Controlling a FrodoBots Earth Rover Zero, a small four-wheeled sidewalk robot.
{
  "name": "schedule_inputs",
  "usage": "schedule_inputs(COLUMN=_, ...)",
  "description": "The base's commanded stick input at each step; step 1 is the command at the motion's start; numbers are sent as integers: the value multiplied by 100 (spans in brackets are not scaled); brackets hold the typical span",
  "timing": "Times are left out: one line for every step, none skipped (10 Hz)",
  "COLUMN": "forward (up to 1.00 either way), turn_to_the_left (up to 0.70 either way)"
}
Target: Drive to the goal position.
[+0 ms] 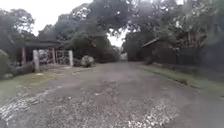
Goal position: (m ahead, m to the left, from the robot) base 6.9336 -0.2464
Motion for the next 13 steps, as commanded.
schedule_inputs(forward=70, turn_to_the_left=0)
schedule_inputs(forward=70, turn_to_the_left=0)
schedule_inputs(forward=70, turn_to_the_left=0)
schedule_inputs(forward=70, turn_to_the_left=0)
schedule_inputs(forward=70, turn_to_the_left=-19)
schedule_inputs(forward=70, turn_to_the_left=-32)
schedule_inputs(forward=70, turn_to_the_left=-35)
schedule_inputs(forward=70, turn_to_the_left=-35)
schedule_inputs(forward=70, turn_to_the_left=-35)
schedule_inputs(forward=70, turn_to_the_left=-35)
schedule_inputs(forward=70, turn_to_the_left=-33)
schedule_inputs(forward=70, turn_to_the_left=-30)
schedule_inputs(forward=70, turn_to_the_left=-27)
